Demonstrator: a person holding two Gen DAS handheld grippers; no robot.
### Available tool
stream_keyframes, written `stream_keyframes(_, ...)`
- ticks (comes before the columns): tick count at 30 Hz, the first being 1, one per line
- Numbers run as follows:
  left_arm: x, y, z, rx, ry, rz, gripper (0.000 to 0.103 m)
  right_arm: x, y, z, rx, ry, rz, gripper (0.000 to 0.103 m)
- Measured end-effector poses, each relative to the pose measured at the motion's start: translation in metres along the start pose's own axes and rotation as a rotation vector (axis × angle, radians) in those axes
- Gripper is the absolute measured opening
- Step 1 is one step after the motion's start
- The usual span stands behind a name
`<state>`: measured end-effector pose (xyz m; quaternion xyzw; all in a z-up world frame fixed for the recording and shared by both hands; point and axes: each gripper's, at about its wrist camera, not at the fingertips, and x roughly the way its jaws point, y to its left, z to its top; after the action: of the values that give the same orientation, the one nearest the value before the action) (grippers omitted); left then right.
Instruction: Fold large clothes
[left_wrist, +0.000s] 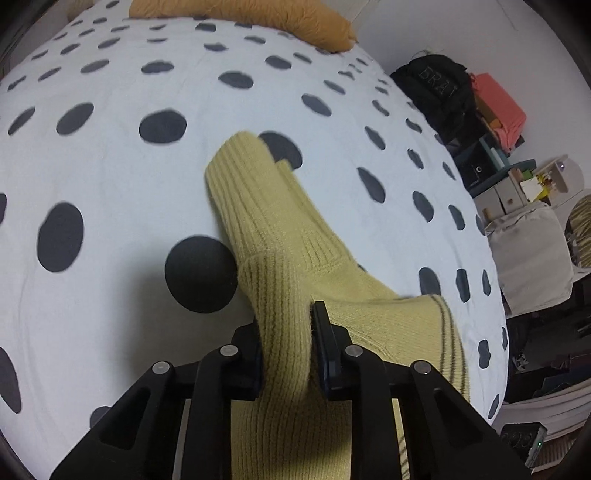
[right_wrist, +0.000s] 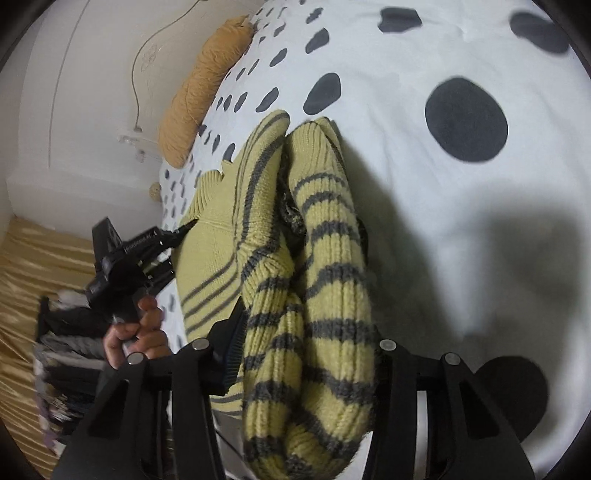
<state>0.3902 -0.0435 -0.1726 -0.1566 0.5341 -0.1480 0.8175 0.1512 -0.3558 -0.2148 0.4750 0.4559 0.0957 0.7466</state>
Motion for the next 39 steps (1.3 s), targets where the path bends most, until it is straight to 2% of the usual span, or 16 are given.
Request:
stream_keyframes(2, -0.022, -0.006, 0.007, 0.015, -0.066, -0.003, 0.009, -0.001, 0.001, 0.001, 0.011, 0.004, 0.044, 0.048)
stream_keyframes(5, -0.06, 0.007, 0.017, -0.071, -0.149, -0.023, 0.009, 0.012, 0.0, -0.003, 0.109, 0.044, 0.164, 0.048)
stream_keyframes(7, -0.076, 0.019, 0.023, -0.064, -0.189, 0.03, 0.0, 0.024, 0.004, -0.009, 0.09, 0.067, 0.169, 0.048)
stream_keyframes(11, -0.032, 0.042, 0.024, 0.004, 0.025, 0.156, 0.0, 0.048, -0.007, -0.008, -0.029, 0.085, -0.093, 0.048)
stream_keyframes(13, -0.025, 0.051, 0.013, -0.003, 0.062, 0.185, 0.0, 0.042, -0.018, -0.008, -0.004, 0.081, -0.07, 0.048)
stream_keyframes(15, -0.043, 0.055, 0.002, -0.026, 0.028, 0.146, 0.0, 0.024, -0.018, -0.01, 0.009, 0.073, -0.071, 0.05)
stream_keyframes(18, -0.084, 0.045, -0.028, -0.015, -0.034, 0.087, 0.007, -0.025, 0.001, -0.007, -0.034, -0.012, -0.071, 0.05)
stream_keyframes(20, -0.093, 0.031, -0.053, 0.043, -0.028, 0.093, 0.033, -0.051, 0.032, 0.005, -0.132, -0.081, -0.069, 0.05)
stream_keyframes(22, -0.086, 0.028, -0.085, 0.084, 0.013, 0.15, 0.048, -0.047, 0.064, 0.019, -0.224, -0.072, -0.056, 0.05)
stream_keyframes(24, -0.07, 0.042, -0.109, 0.045, 0.041, 0.158, 0.048, -0.019, 0.101, 0.038, -0.313, -0.012, -0.026, 0.05)
stream_keyframes(27, -0.069, 0.069, -0.129, -0.097, 0.076, 0.061, 0.048, 0.034, 0.149, 0.054, -0.42, 0.107, -0.034, 0.05)
stream_keyframes(29, -0.07, 0.078, -0.141, -0.148, 0.078, 0.074, 0.048, 0.082, 0.175, 0.066, -0.481, 0.181, -0.066, 0.05)
stream_keyframes(35, -0.071, 0.111, -0.172, -0.339, 0.089, -0.016, 0.054, 0.215, 0.199, 0.091, -0.398, 0.413, -0.092, 0.046)
stream_keyframes(36, -0.071, 0.113, -0.172, -0.344, 0.09, -0.02, 0.054, 0.233, 0.197, 0.09, -0.413, 0.417, -0.154, 0.037)
stream_keyframes(38, -0.073, 0.114, -0.17, -0.35, 0.083, -0.018, 0.056, 0.267, 0.193, 0.088, -0.552, 0.39, -0.374, 0.034)
stream_keyframes(39, -0.074, 0.113, -0.168, -0.347, 0.086, -0.017, 0.056, 0.275, 0.19, 0.089, -0.579, 0.379, -0.407, 0.034)
